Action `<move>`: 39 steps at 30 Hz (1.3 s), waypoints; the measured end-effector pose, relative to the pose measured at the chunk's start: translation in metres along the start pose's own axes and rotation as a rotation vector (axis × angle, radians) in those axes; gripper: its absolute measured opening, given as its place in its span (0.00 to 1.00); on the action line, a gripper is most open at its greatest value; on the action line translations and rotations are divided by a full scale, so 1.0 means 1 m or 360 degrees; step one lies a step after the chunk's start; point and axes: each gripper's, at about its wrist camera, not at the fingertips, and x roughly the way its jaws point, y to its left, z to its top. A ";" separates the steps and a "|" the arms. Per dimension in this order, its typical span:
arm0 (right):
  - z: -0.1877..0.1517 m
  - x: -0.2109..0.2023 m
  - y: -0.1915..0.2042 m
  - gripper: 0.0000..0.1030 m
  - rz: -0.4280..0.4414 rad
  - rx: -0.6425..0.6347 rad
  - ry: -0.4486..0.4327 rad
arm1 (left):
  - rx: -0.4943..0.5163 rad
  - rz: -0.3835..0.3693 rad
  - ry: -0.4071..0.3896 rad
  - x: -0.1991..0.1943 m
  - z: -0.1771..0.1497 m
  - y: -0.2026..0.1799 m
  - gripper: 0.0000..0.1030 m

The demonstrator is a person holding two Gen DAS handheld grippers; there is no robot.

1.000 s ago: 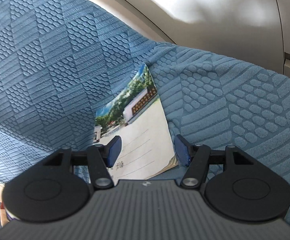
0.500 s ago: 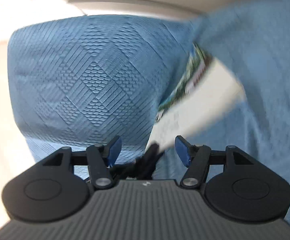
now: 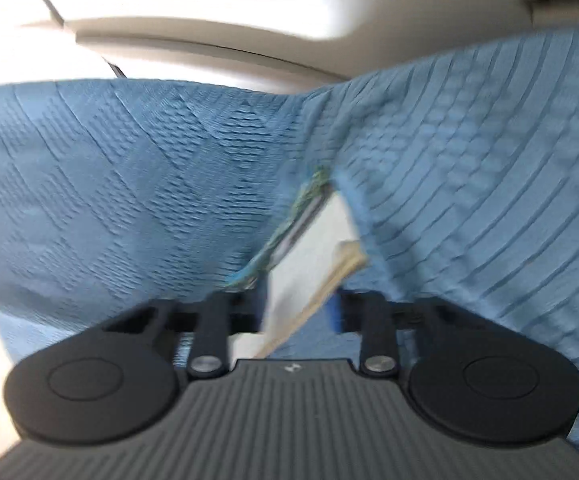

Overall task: Organize objects
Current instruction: 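Lift the small card with both grippers and carry it toward the book stack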

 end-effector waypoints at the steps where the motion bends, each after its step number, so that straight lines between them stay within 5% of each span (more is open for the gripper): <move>1: -0.001 -0.002 0.003 0.16 -0.0025 -0.0032 -0.0003 | -0.0002 0.0016 0.0006 -0.002 -0.001 0.001 0.02; 13: -0.025 -0.046 0.045 0.08 -0.0153 -0.0423 0.0032 | 0.0004 0.0080 0.0011 -0.058 -0.028 0.000 0.03; 25: -0.044 -0.089 0.093 0.09 -0.0135 -0.0529 0.0066 | 0.0055 0.0038 -0.0056 -0.122 -0.054 -0.024 0.04; 39: -0.087 -0.099 0.185 0.09 -0.0172 -0.0847 0.0203 | -0.0001 -0.0002 -0.0161 -0.220 -0.038 -0.024 0.06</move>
